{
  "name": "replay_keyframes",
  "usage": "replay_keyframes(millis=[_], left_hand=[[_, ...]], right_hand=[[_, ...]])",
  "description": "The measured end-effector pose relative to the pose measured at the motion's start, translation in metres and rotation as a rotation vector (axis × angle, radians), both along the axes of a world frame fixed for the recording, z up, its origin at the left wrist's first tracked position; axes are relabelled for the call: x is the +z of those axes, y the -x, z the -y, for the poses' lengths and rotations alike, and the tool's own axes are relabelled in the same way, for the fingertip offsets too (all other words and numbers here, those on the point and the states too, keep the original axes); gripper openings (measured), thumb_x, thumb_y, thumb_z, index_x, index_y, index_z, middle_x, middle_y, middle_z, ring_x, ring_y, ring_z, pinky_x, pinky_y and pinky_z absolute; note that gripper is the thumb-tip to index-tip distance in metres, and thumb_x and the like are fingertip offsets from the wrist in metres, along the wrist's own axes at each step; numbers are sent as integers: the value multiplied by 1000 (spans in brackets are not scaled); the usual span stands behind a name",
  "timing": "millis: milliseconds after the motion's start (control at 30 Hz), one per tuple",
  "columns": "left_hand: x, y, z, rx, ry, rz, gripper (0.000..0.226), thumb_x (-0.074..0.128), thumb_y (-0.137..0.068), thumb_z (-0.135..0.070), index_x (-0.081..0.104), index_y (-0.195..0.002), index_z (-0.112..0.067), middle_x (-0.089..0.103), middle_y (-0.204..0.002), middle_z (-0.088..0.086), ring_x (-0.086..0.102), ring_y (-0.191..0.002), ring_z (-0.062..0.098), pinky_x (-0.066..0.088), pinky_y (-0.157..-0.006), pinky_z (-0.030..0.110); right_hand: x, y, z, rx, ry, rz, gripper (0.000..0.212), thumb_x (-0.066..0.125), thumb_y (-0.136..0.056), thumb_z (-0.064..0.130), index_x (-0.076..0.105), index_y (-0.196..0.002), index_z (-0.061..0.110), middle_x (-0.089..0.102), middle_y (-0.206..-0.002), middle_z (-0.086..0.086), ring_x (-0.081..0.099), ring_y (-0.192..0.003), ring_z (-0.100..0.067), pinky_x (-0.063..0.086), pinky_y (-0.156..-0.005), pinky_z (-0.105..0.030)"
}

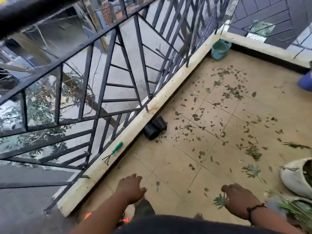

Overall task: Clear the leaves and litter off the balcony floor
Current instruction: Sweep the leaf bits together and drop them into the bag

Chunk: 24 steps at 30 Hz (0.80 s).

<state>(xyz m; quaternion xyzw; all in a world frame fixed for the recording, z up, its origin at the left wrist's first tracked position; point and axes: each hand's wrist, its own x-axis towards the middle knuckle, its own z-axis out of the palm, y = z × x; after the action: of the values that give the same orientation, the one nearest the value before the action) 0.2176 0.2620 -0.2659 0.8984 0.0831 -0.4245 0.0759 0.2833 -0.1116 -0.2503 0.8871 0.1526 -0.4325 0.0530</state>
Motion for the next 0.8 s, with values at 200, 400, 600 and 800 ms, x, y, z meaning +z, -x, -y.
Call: replay_keyframes(millis=[200,400,600,800], left_hand=[[-28,0,-79,27,-17,-47,60,43,-96,-54,37,-148,-25,30,-158,5,32,-143,25,27,-115,37],[-66,-6,-102,90,-27,-82,58,44,-97,-53,39,-147,-23,34,-155,6,36,-141,26,30,-111,39],[-134,19,-26,205,80,-96,55,48,-97,-46,42,-146,-23,39,-154,7,40,-139,26,33,-110,35],[-249,56,83,243,239,-222,57,53,-97,-42,44,-145,-14,39,-154,8,33,-144,23,27,-117,34]], right_hand=[[-9,-4,-69,-75,1,-48,47,43,-97,42,38,-141,28,44,-143,2,38,-133,-19,39,-103,-30],[-54,7,-128,-46,-67,-83,48,42,-97,43,39,-142,27,46,-144,0,42,-131,-19,39,-101,-29],[-136,44,-100,149,-53,-201,37,45,-95,33,48,-129,18,55,-127,-10,49,-118,-28,41,-94,-37],[-241,82,-3,-17,-3,-330,39,45,-96,36,46,-130,18,51,-133,-9,44,-125,-29,38,-99,-39]])
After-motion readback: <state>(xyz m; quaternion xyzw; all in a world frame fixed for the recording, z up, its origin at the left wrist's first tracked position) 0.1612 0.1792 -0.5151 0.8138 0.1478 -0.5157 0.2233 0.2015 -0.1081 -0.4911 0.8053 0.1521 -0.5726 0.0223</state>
